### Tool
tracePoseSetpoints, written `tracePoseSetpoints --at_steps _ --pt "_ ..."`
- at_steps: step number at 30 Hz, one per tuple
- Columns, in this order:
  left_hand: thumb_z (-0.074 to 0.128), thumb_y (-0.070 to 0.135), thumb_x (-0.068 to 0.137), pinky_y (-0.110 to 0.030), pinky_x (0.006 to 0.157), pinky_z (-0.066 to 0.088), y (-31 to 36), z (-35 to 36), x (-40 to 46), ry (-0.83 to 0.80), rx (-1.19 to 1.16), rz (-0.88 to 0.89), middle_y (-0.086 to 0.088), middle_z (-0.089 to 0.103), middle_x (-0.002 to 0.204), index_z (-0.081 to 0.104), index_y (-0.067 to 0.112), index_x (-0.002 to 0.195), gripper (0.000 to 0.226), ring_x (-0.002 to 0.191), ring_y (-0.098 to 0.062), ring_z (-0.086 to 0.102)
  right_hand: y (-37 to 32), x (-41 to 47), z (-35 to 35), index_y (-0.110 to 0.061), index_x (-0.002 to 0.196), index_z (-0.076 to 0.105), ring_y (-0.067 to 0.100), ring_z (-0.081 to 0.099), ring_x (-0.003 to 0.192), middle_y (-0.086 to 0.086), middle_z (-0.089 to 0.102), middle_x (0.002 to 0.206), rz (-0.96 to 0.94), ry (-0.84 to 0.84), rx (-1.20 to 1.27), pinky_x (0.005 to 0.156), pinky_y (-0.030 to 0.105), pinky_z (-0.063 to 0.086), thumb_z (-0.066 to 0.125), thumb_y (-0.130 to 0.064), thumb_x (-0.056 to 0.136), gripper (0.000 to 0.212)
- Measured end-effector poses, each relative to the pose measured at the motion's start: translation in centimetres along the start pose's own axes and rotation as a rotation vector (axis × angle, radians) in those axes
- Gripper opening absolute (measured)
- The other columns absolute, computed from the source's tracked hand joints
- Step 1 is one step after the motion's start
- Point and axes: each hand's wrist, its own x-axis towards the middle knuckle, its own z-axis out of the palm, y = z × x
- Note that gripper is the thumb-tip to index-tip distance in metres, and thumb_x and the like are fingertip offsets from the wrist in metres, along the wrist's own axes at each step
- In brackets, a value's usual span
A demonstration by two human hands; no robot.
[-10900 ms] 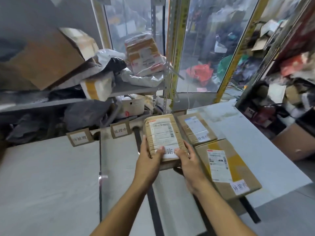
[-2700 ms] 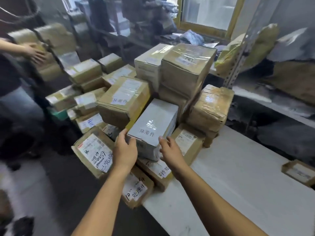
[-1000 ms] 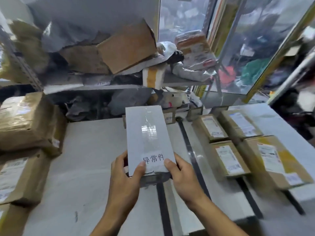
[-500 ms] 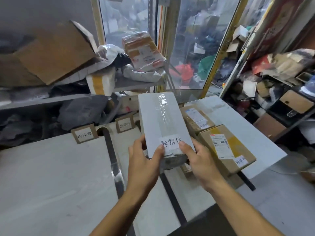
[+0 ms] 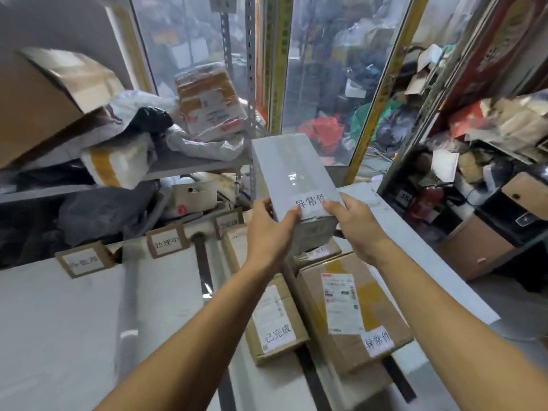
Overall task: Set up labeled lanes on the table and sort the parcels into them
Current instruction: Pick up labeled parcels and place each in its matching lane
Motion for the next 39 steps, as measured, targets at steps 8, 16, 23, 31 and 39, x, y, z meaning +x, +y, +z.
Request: tracePoseSetpoints --at_steps 8,16,23,31,39 --pt "0.073 0.041 0.075 -0.047 0.097 0.051 -3.8 5.6 4.9 -0.005 0.043 -0.114 -0.007 0.059 0.122 0.048 0.019 0.114 0.051 0.11 -0.022 0.06 4.6 6.9 -3.2 -0.023 0.101 0.068 0.018 0.068 0.09 -0.001 0.074 0.1 0.1 -0.022 -0.063 0.067 0.031 0.057 0.055 -0.028 0.098 0.015" --pt "0.072 0.04 0.084 -0.043 0.101 0.049 -7.8 7.9 5.7 -0.023 0.155 -0.202 -0.006 0.051 0.128 0.048 0.016 0.127 0.055 0.114 -0.02 0.056 8.9 8.3 -4.8 -0.032 0.101 0.067 0.018 0.067 0.099 -0.007 0.073 0.104 0.178 -0.07 -0.12 0.083 0.043 0.061 0.055 -0.033 0.097 0.013" --pt "0.069 0.045 0.086 -0.033 0.1 0.046 -8.8 8.9 5.0 -0.014 0.246 -0.17 0.003 0.039 0.123 0.041 0.02 0.131 0.058 0.115 -0.016 0.05 10.2 8.3 -5.4 -0.034 0.109 0.065 0.02 0.066 0.105 -0.005 0.072 0.111 0.188 -0.082 -0.129 0.085 0.045 0.06 0.055 -0.036 0.096 0.017" --pt "0.067 0.049 0.087 -0.036 0.104 0.044 -8.3 8.0 4.7 -0.046 0.238 -0.17 -0.001 0.037 0.139 0.033 0.021 0.144 0.072 0.123 -0.017 0.046 9.1 8.2 -5.8 -0.037 0.113 0.059 0.006 0.063 0.097 -0.012 0.067 0.119 0.196 -0.079 -0.272 0.062 0.014 0.051 0.055 -0.043 0.098 0.017" --pt "0.063 0.046 0.091 -0.044 0.103 0.047 -5.7 3.2 4.8 -0.033 0.186 -0.089 -0.001 0.039 0.144 0.029 0.024 0.149 0.071 0.127 -0.018 0.047 4.9 5.6 -2.8 -0.022 0.144 0.047 0.017 0.048 0.131 0.0 0.052 0.145 -0.162 0.206 -0.545 0.098 0.028 0.036 0.057 -0.038 0.098 0.05"
